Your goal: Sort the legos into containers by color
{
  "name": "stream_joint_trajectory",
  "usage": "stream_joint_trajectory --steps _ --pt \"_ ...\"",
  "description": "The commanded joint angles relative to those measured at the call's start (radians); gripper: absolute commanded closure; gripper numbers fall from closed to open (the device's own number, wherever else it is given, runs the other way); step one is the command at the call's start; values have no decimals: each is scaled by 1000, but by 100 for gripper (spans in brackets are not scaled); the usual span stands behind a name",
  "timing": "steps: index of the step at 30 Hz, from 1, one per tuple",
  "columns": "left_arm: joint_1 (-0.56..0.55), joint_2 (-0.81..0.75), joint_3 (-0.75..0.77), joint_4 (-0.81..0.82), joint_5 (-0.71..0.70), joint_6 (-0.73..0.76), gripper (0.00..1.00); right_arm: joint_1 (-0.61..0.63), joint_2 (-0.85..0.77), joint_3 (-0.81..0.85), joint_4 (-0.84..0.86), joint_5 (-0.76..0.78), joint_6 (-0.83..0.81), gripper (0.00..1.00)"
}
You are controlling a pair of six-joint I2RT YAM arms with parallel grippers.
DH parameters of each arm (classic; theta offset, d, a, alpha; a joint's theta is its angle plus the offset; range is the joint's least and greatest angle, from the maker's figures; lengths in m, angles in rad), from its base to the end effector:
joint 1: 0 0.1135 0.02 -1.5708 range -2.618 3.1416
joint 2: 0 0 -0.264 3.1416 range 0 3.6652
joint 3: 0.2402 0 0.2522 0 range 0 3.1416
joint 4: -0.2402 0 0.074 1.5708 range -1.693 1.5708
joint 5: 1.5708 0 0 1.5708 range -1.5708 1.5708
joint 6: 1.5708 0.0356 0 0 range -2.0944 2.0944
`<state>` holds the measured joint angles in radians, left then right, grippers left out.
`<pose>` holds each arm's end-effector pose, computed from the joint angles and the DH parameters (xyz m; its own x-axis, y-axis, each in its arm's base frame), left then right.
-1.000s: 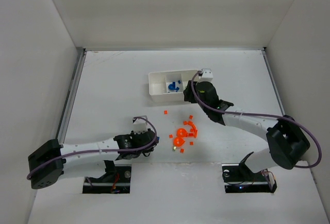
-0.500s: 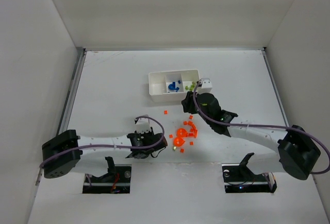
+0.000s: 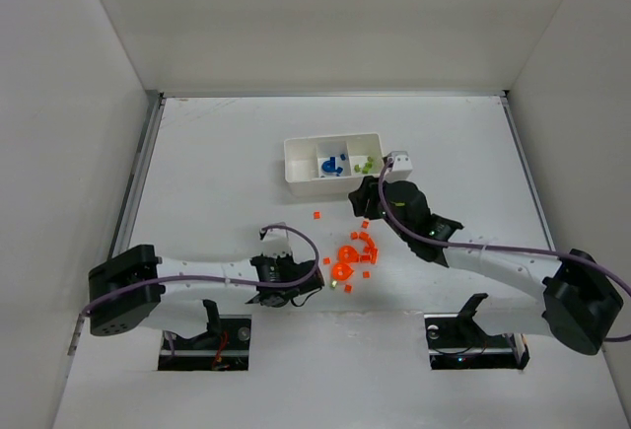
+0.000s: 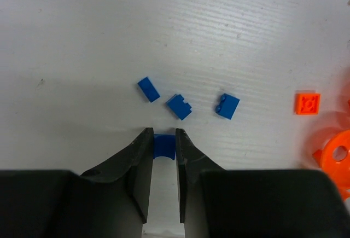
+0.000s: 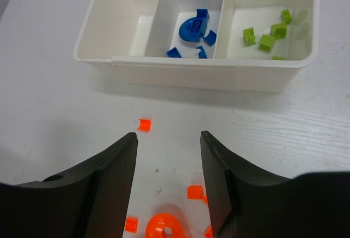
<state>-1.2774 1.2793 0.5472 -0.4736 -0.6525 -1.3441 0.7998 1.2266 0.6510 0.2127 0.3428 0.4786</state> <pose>0.0794 -0.1880 0.1517 -0.7408 -0.2251 -0.6329 -0.1064 0.9696 -0.2204 0.1964 0.1850 0.2408 -0.4298 0.1801 -0.8848 -0.2913 0.8999 0.3246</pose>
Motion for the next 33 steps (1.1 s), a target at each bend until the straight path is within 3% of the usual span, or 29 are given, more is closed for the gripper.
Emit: stream_joint_trajectory --steps 1,6,11,14,18,23,26,33 --pt "-10 -47 54 -118 14 20 91 -3 -21 -16 57 -2 15 45" --pt "54 -146 140 -59 -29 166 91 -3 -45 -30 57 15 23 45" --pt "250 -161 175 246 51 420 91 -1 -88 -53 40 35 32 46" --pt "383 -89 220 474 160 561 90 0 -121 -83 16 59 51 46" --pt "505 95 360 645 247 674 89 22 -157 -117 -22 73 71 49" --pt "562 317 557 702 338 740 88 115 -151 -143 -87 78 106 60" --pt "582 422 640 704 344 767 86 196 -133 -149 -113 84 127 61" --pt "606 500 694 708 392 755 65 402 -87 -102 -226 70 161 55"
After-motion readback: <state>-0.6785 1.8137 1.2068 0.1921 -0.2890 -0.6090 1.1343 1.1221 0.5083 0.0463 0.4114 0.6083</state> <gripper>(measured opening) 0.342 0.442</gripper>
